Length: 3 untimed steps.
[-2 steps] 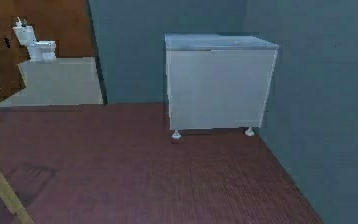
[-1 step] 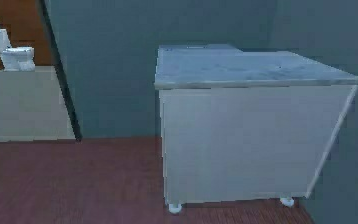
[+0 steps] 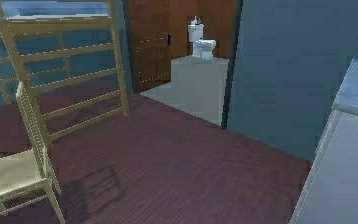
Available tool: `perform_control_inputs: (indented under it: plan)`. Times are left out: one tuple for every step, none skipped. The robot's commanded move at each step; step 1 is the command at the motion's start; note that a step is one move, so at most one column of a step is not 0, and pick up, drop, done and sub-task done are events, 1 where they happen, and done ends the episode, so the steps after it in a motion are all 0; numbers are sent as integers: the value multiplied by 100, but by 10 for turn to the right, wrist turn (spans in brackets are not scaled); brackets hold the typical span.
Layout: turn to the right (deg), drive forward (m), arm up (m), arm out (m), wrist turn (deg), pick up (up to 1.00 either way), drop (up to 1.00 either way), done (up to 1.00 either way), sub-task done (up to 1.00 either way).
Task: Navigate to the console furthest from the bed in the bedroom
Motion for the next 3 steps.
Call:
perform_control_inputs:
  plan:
    - [0, 100, 0, 0, 0, 0, 0, 0, 0]
    - [0, 40, 0, 0, 0, 0, 0, 0, 0]
    - [-450, 0, 0, 0, 0, 0, 0, 0, 0]
